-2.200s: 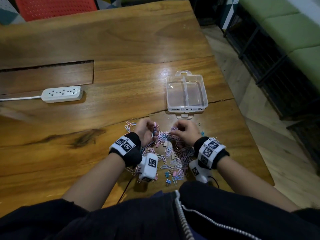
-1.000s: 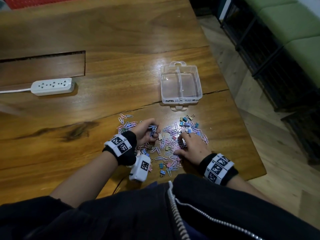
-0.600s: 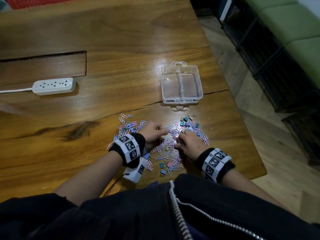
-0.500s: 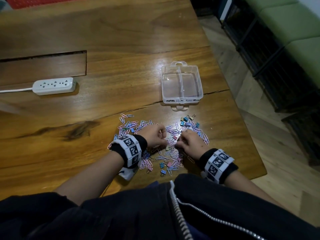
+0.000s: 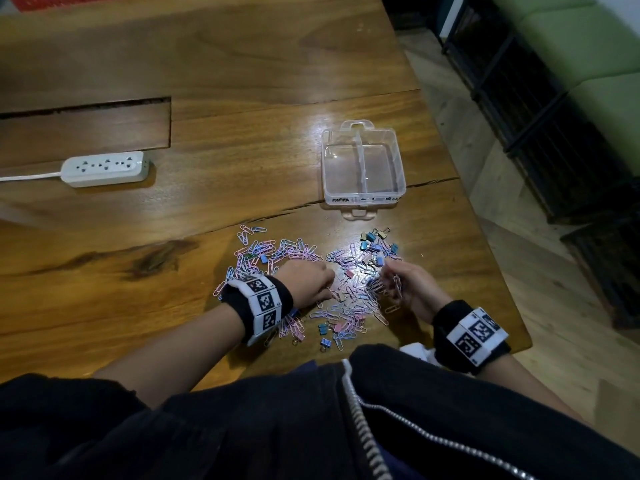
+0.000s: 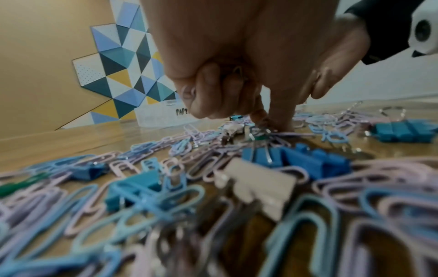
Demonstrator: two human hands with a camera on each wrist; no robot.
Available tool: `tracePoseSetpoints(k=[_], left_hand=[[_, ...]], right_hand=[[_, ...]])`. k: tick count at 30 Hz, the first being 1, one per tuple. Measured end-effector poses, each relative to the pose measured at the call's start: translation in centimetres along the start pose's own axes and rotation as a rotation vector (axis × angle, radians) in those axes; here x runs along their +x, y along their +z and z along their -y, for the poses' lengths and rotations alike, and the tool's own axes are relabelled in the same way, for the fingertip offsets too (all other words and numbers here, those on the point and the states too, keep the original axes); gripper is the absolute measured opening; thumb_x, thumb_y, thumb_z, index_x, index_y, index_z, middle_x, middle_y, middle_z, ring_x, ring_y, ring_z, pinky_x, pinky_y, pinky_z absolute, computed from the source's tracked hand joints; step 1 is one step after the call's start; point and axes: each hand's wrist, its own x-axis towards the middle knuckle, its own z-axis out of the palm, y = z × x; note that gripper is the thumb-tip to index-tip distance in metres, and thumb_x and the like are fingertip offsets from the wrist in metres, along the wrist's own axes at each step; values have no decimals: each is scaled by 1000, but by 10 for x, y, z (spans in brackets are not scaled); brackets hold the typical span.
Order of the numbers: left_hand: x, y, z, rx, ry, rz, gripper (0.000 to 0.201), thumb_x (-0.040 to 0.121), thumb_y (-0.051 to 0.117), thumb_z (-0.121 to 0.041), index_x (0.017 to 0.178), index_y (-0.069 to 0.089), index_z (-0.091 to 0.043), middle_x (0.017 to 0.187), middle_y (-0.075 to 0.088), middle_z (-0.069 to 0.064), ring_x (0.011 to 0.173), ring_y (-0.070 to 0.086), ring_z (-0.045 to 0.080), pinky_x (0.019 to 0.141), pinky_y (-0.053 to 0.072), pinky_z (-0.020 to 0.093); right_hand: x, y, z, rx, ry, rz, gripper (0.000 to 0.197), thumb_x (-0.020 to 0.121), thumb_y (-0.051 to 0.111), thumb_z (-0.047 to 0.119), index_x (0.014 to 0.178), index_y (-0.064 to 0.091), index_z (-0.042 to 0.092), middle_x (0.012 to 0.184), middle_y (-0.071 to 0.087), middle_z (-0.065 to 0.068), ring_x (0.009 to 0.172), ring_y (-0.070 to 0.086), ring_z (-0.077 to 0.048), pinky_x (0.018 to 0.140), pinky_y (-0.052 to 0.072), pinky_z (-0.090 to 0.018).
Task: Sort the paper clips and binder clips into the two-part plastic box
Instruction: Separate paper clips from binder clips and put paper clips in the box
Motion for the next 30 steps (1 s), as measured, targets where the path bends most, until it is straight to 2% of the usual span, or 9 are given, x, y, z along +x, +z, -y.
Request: tracePoseSetpoints(k=[3,5,8,13,15,17,23,27,30], left_hand=[[-1,2,0,-1,-5,9,40,94,38,-42,114,49,-10,112,57,5,100,58,20,81,51,30],[-3,2,2,-80,-26,9,37,95,36,-41,109,50,-10,105,56,3,94,57,19,81,50,29],[-6,2,7,-374,-84,35,26,96,36,-39,89,47,-17,79,47,-5,71,46,12,65,42,21],[-7,-8,13,-1213,-258,63,29,95,33,-13,66,37,-17,61,41,-5,50,37,6,45,32,15],[-6,-12,13,-1724,-280,100,21,84,35,-9,63,33,-14,48,41,-5,35,32,5,33,25,8],[-3,-14,13,-2001,-258,86,17,77,33,-11,61,32,-14,43,42,-5,29,28,5,30,21,5],[19,-29,7,-1836,-423,-71,28,86,42,2,62,37,-11,50,42,0,26,34,3,25,23,10],[34,-33,4,-1600,-477,-71,22,91,34,1,79,47,-12,67,47,3,34,37,5,28,29,15],[42,-34,-5,-1137,-502,-92,25,98,29,-13,86,51,-11,83,54,4,56,45,10,43,39,17]], right_hand=[[2,5,-14,-314,-99,-25,23,82,61,26,69,45,18,67,51,0,58,46,-14,57,40,-24],[3,10,-23,-602,-156,-44,27,69,73,34,78,50,23,83,62,-6,74,58,-23,71,51,-36],[3,17,-26,-1047,-210,-104,44,66,70,49,101,52,28,109,55,0,99,53,-18,87,48,-35],[2,26,-22,-1208,-309,-129,38,78,60,45,106,53,22,110,53,0,102,49,-16,83,41,-27],[3,27,-21,-1251,-349,-131,30,85,54,40,105,54,17,107,53,-2,100,49,-17,81,41,-27],[3,29,-21,-1277,-372,-115,24,90,48,33,104,54,14,106,53,-3,99,49,-18,80,40,-28],[6,27,-18,-1241,-365,-48,11,92,42,12,97,50,8,103,48,-5,94,46,-17,80,41,-25],[7,14,-12,-696,-192,-94,12,90,49,17,84,55,9,93,58,-10,85,51,-21,80,41,-31],[-2,-1,-3,-195,-82,-56,17,86,54,11,70,53,15,75,59,-4,68,55,-19,66,47,-30]])
